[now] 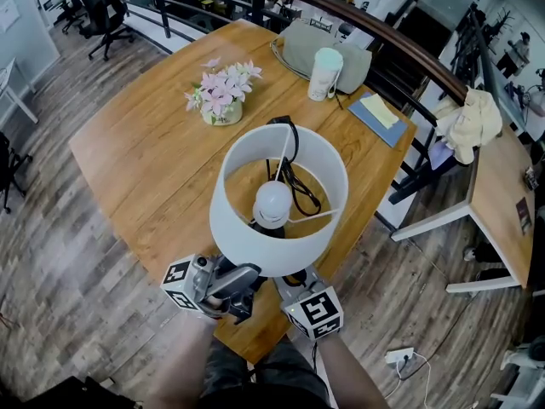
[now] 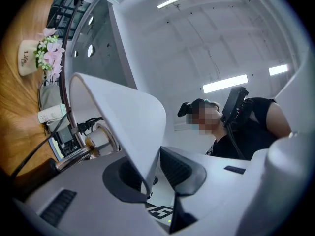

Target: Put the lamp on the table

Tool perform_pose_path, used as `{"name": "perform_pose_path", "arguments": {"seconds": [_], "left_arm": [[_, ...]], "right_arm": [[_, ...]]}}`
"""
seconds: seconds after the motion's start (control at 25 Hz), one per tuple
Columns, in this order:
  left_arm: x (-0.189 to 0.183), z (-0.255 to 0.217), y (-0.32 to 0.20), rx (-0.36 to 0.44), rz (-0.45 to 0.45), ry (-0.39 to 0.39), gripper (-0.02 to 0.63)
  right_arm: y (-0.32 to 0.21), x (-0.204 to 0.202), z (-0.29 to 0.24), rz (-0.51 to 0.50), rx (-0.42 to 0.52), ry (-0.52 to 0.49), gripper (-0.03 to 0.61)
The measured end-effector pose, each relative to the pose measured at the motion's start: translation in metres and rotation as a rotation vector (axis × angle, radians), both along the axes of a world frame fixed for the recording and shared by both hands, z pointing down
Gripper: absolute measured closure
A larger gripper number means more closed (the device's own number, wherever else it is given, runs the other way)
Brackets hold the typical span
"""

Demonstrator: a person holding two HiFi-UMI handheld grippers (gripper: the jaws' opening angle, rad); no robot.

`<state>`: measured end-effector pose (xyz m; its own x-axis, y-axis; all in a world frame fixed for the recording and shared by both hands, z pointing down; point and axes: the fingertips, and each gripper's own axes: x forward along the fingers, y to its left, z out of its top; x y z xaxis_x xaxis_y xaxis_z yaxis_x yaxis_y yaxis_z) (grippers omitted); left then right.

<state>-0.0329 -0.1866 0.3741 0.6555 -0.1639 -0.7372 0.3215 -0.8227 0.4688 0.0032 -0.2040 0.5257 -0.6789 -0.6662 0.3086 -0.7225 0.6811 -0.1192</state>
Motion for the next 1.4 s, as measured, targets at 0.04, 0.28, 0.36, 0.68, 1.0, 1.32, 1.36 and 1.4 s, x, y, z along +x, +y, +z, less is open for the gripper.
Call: {"name": "perform_pose_path", "arguments": {"seconds": [0.04,0.28,0.36,0.68,1.0,1.32,1.36,1.4], "left_arm": [[-0.001,0.004,0.001,-0.014,-0.016,-0.011,0.549],[-0.002,0.030,0.006,-0.072,-0.103,-0.112,0.545],[-0.001,0.038,0.008,-0.084,-0.127,-0.152,0.545],[0.001,0.071,0.019,-0.138,-0.167,-0.330,0.552],[-0.005,0.082,0.025,-0.134,-0.208,-0.514,0.615],[-0.025,0.081,0.032,-0.115,-0.372,-0.741,0.617],[-0.029,0.079,0.033,-0.110,-0.395,-0.763,0.617],[-0.033,0.077,0.034,-0.104,-0.414,-0.779,0.617]], "right_arm": [[0.001,0.000,-0.001,-0.002,0.001,-0.001,0.571],[0.008,-0.001,-0.003,-0.026,0.008,0.000,0.571],[0.011,-0.002,-0.003,-0.038,0.011,0.001,0.571],[0.025,-0.004,-0.005,-0.034,0.015,0.001,0.571],[0.039,-0.006,-0.024,0.037,0.043,-0.014,0.571],[0.060,-0.001,-0.042,0.120,0.062,-0.017,0.571],[0.063,0.000,-0.045,0.132,0.066,-0.021,0.571],[0.066,0.000,-0.048,0.143,0.071,-0.022,0.571]]}}
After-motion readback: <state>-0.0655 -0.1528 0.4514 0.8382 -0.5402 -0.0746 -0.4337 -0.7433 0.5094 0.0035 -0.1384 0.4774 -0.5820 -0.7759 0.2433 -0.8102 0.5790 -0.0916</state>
